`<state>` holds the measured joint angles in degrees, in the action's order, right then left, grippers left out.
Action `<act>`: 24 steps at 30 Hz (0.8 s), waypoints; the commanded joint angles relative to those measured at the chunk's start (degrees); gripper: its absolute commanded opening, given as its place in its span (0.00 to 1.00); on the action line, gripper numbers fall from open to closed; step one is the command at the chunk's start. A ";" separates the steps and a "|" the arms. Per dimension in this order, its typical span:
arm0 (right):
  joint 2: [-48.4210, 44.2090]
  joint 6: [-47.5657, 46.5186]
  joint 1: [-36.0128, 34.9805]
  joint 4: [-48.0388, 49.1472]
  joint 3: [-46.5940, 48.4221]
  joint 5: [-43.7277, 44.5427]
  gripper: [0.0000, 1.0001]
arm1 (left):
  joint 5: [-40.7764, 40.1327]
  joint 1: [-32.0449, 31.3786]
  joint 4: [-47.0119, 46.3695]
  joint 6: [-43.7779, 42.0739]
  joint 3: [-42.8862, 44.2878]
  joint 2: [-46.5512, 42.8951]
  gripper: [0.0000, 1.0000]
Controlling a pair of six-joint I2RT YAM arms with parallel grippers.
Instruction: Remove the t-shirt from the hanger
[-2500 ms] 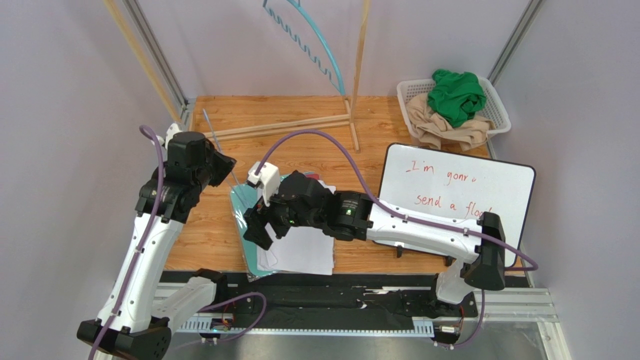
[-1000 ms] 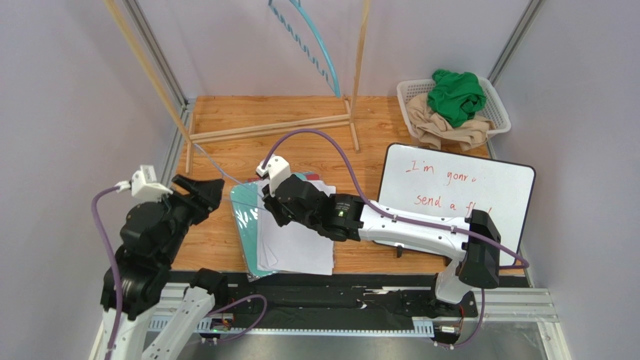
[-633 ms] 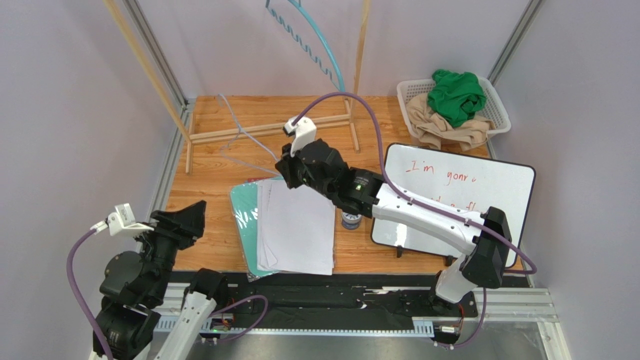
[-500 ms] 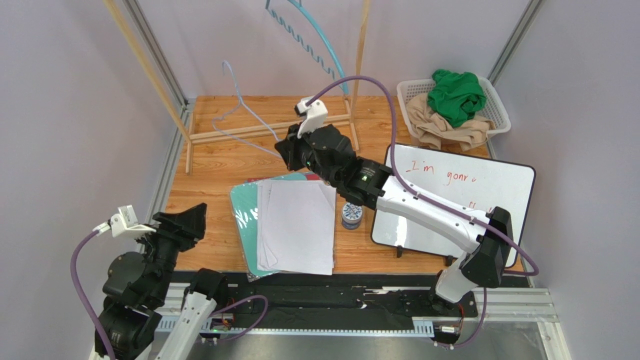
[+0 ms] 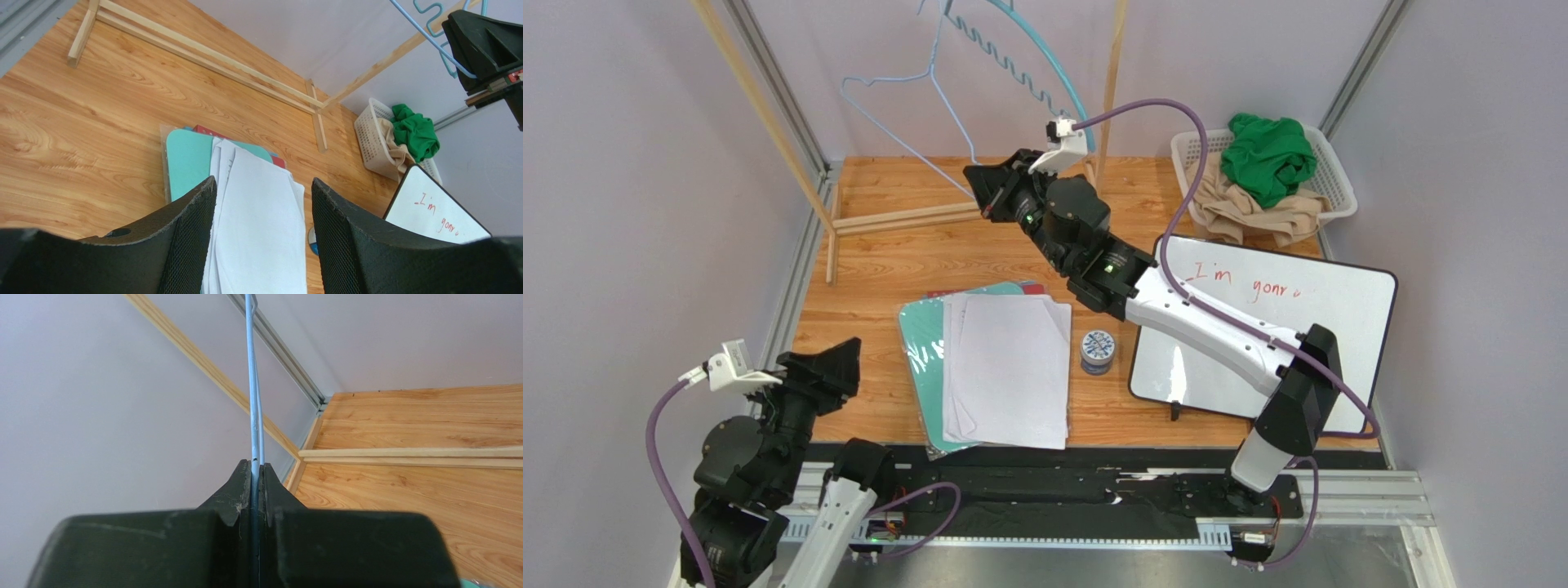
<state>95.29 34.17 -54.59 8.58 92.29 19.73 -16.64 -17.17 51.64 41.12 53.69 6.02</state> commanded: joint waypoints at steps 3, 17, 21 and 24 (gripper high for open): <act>2.36 10.47 2.82 11.02 2.72 -0.56 0.00 | -0.32 -0.06 -0.75 -3.33 -0.60 -1.27 0.63; -0.36 14.43 3.43 13.75 -1.41 -4.08 0.00 | -1.20 -0.06 -1.80 -5.18 -1.83 -1.71 0.63; -0.72 14.52 3.52 13.04 -0.71 -4.52 0.00 | -0.23 -0.06 -2.33 -4.47 -2.01 -1.63 0.63; -0.89 15.48 3.79 13.22 -0.45 -4.70 0.00 | -0.14 -0.06 -2.51 -4.47 -2.01 -1.63 0.63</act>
<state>97.43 47.81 -51.07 17.87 90.74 15.31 -17.21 -17.17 51.13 37.56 51.75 4.75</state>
